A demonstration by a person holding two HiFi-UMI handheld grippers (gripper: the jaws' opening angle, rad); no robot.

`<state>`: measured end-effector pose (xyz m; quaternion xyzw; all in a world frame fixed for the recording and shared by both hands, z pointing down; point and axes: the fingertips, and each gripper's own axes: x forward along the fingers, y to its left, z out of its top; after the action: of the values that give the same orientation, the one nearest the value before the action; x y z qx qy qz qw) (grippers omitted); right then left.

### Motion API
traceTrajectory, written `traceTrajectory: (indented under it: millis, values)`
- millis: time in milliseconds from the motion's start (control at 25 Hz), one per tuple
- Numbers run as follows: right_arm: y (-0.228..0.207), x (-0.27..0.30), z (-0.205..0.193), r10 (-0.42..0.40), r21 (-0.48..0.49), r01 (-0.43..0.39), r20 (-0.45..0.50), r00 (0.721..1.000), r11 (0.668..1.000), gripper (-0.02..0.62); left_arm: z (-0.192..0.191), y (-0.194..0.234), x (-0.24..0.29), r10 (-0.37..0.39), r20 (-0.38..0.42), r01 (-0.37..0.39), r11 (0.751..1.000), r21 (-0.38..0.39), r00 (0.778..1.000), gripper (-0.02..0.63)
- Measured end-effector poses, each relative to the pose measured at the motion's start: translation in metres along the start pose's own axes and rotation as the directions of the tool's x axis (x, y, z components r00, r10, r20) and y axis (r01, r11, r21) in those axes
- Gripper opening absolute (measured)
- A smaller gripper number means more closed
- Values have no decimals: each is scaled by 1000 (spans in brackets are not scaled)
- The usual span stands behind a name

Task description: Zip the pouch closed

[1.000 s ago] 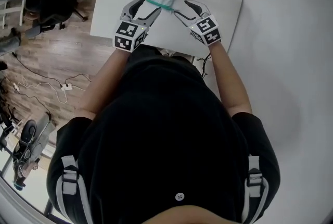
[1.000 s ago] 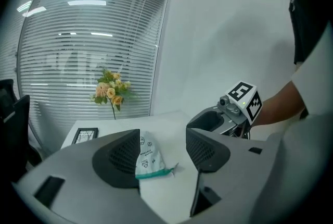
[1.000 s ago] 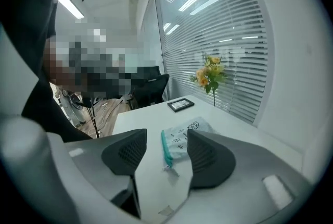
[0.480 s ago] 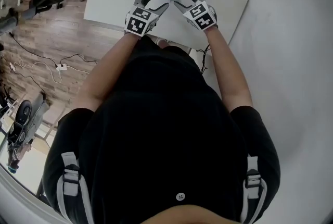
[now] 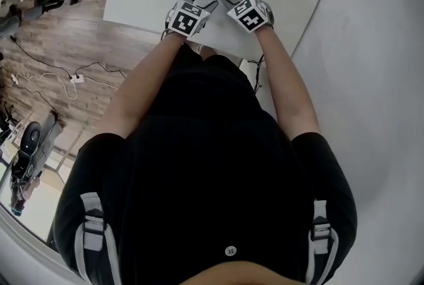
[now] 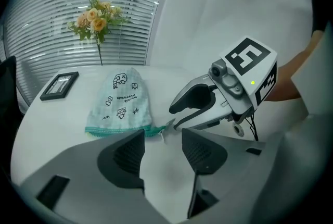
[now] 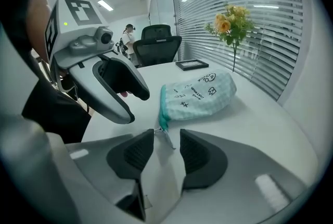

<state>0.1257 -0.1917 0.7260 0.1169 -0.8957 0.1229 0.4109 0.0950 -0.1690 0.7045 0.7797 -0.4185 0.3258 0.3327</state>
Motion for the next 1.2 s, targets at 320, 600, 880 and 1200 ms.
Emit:
traceTrajectory:
  millis: [320,600,880,1200]
  values:
    - [3,19,-10,-5,-78,0,-62,998,997,137,-13,-2,14,-5,-46,5,1000,-8,999,215]
    - [8,19,-9,-15,-122,4,-90,996,992,34,-16,-4,19,-15,-64,13,999,-31,998,199]
    - [14,11,2,8,-109,-13,-51,999,994,28,-17,-1,33,-9,-93,6,999,-35,996,187]
    - [13,5,8,25,-102,-28,-36,999,994,26,-15,3,38,-3,-100,-1,999,-39,995,64]
